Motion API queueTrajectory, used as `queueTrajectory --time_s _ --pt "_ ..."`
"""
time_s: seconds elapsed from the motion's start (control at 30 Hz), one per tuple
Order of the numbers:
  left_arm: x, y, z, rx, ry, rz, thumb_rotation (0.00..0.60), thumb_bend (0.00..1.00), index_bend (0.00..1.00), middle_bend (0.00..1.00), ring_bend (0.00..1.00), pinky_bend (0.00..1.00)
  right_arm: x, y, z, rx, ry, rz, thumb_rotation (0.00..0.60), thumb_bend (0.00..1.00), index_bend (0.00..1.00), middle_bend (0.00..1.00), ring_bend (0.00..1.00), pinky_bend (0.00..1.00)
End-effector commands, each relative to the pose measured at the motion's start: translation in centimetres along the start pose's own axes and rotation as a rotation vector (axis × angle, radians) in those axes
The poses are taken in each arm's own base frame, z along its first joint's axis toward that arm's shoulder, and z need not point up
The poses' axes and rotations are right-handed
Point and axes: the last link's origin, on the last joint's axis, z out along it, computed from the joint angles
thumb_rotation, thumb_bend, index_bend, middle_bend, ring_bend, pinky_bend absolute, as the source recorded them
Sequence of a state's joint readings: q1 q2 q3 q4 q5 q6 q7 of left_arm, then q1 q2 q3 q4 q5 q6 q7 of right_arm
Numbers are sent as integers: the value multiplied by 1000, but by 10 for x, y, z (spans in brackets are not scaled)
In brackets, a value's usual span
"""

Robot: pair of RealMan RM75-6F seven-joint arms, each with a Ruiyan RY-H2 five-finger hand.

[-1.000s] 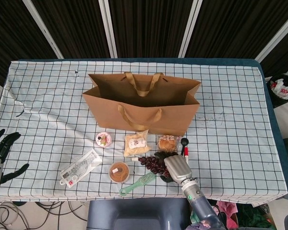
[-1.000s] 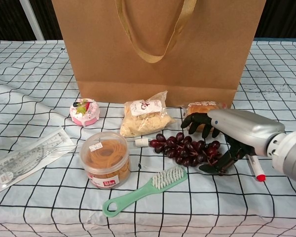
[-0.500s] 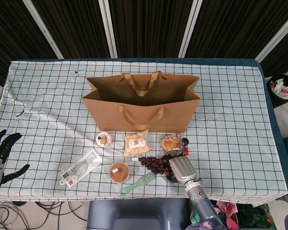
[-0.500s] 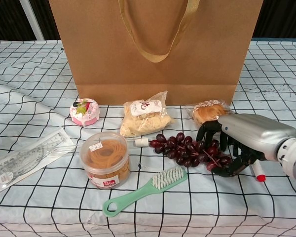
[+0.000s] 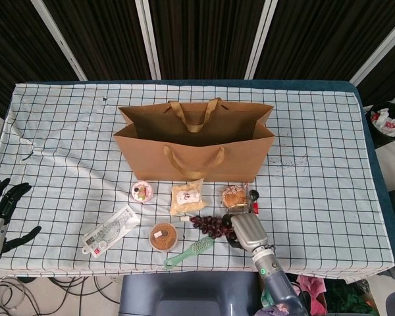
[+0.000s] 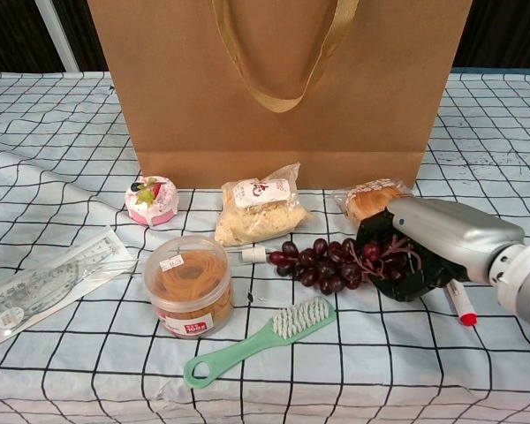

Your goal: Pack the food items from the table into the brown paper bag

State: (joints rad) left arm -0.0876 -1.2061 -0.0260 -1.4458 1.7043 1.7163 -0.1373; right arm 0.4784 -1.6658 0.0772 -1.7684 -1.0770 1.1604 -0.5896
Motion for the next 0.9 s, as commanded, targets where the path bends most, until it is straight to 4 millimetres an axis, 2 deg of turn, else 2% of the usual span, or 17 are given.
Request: queueTrajectory --time_s 0.03,0.13,0.27,0.4,0.63,0.9 --pt "0 0 0 1 1 0 600 97 168 174 16 49 1 -1 0 4 12 9 600 489 607 590 588 533" --pt "0 0 0 -2 -1 -2 600 97 169 174 16 49 3 -3 1 7 39 45 600 501 686 624 607 543" --pt "1 0 0 0 0 -4 600 97 169 173 16 49 4 -3 -2 4 42 87 600 501 732 630 613 545" --pt "1 -1 0 1 1 -5 600 97 169 173 16 49 8 -2 -6 -2 45 164 600 501 748 632 613 545" --pt "1 -1 -1 0 -5 -5 600 97 170 173 16 49 23 6 -16 -16 15 450 600 505 762 638 614 545" --pt "0 -1 -1 0 -8 -6 600 97 170 173 16 49 53 25 -24 -17 47 709 600 504 765 641 614 545"
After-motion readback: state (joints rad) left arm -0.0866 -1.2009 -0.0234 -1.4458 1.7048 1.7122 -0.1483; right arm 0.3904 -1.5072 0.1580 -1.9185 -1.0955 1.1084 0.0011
